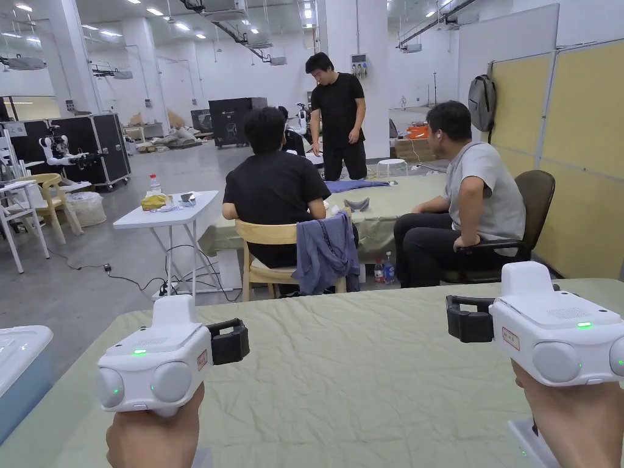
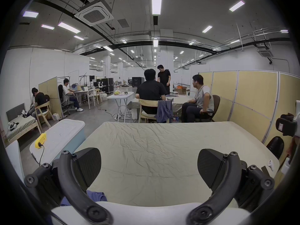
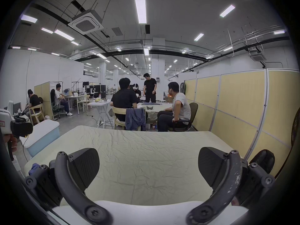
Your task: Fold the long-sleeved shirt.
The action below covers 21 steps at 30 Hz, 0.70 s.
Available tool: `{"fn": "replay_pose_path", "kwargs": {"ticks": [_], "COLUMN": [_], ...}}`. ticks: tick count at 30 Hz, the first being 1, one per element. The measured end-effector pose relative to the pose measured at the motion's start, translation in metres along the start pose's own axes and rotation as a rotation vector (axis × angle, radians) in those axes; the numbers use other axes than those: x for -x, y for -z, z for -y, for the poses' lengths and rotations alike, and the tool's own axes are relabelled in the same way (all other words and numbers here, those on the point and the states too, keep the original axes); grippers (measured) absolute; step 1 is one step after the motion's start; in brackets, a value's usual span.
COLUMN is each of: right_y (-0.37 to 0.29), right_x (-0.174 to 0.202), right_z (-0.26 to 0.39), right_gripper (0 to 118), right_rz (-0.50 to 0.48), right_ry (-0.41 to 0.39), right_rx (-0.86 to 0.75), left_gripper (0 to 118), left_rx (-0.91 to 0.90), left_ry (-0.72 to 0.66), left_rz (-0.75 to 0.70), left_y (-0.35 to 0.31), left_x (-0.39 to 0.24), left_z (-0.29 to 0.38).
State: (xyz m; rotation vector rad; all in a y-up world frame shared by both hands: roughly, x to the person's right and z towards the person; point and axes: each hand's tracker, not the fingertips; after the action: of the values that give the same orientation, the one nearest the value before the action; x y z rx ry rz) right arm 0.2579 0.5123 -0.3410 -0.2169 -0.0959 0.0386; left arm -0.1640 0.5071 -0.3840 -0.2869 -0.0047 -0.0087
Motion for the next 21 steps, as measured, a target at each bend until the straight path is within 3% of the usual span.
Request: {"fn": "replay_pose_path", "kwargs": {"ticks": [21], "right_y": [-0.0027], "right_x": [-0.0011], "right_z": [0.002], "right_gripper": [118], "right_rz": [0.017], "right_ry": [-0.009], "right_rx": [0.004], "left_gripper": [117], "left_rx": [0.002], "left_ry": [0.005], "left_rz": [0.002], "left_y": [-0.0014], "left_x": [-0.001], "left_z": [0.0004]}}
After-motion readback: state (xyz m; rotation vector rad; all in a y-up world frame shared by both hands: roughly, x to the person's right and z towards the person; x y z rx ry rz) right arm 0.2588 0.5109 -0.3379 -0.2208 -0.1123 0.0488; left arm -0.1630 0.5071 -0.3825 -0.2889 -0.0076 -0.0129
